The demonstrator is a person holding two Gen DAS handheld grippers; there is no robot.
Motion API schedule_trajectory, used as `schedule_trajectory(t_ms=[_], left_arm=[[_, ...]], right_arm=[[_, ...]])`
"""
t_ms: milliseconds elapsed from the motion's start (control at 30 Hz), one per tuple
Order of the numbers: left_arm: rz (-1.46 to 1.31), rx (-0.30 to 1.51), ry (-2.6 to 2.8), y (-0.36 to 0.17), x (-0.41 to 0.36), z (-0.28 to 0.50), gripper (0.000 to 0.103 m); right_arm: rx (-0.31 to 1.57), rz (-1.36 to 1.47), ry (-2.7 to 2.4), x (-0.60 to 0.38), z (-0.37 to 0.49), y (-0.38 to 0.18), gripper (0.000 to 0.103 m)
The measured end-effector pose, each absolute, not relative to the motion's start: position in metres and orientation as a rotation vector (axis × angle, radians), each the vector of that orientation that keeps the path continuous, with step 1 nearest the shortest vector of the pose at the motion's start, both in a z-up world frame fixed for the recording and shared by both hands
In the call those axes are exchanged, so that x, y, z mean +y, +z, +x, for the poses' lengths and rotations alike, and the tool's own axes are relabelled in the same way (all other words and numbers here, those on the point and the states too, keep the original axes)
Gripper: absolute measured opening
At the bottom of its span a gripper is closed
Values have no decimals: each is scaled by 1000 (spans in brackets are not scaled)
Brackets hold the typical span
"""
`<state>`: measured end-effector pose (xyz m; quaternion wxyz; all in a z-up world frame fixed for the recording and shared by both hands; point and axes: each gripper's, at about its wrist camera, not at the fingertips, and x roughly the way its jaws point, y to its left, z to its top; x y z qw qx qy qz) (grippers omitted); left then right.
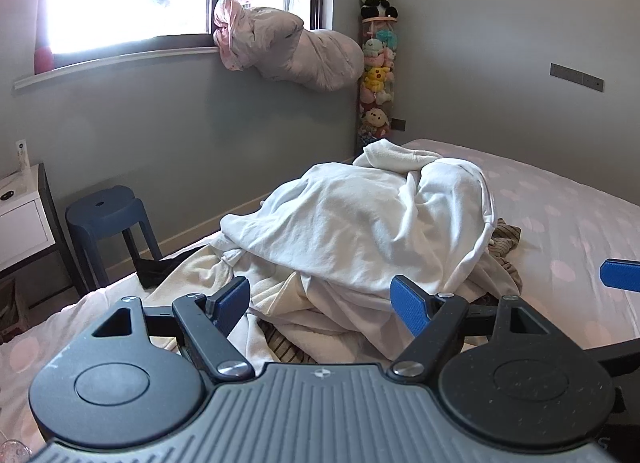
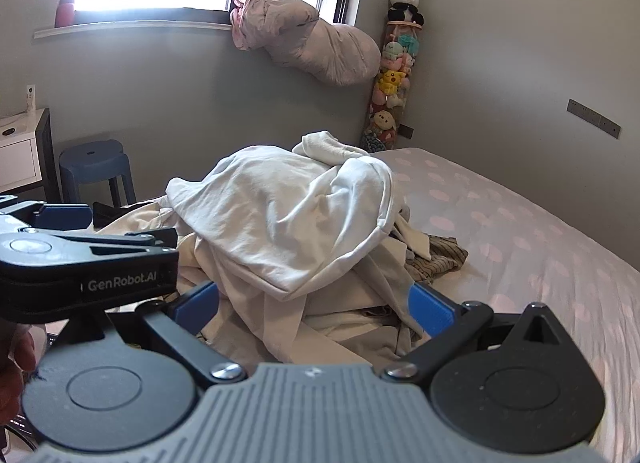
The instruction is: Fold clothes
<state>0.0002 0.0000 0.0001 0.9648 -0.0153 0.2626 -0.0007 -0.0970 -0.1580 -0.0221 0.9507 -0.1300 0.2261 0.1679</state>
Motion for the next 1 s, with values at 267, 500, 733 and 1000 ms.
schedule_trajectory(t_ms=[267, 500, 733, 1000], left_arm=[[-59, 518, -35, 4, 3, 4, 77], [-54, 508, -48, 1, 2, -2, 76], [-52, 528, -46, 2, 1, -2, 76], [-55, 544, -41, -1, 1, -1, 76]], right_arm=[[465, -250, 336, -156, -99, -25, 102], [477, -220, 353, -161, -99, -20, 102], [484, -232, 370, -157, -99, -22, 102], [503, -220, 375, -157, -97, -24, 102]])
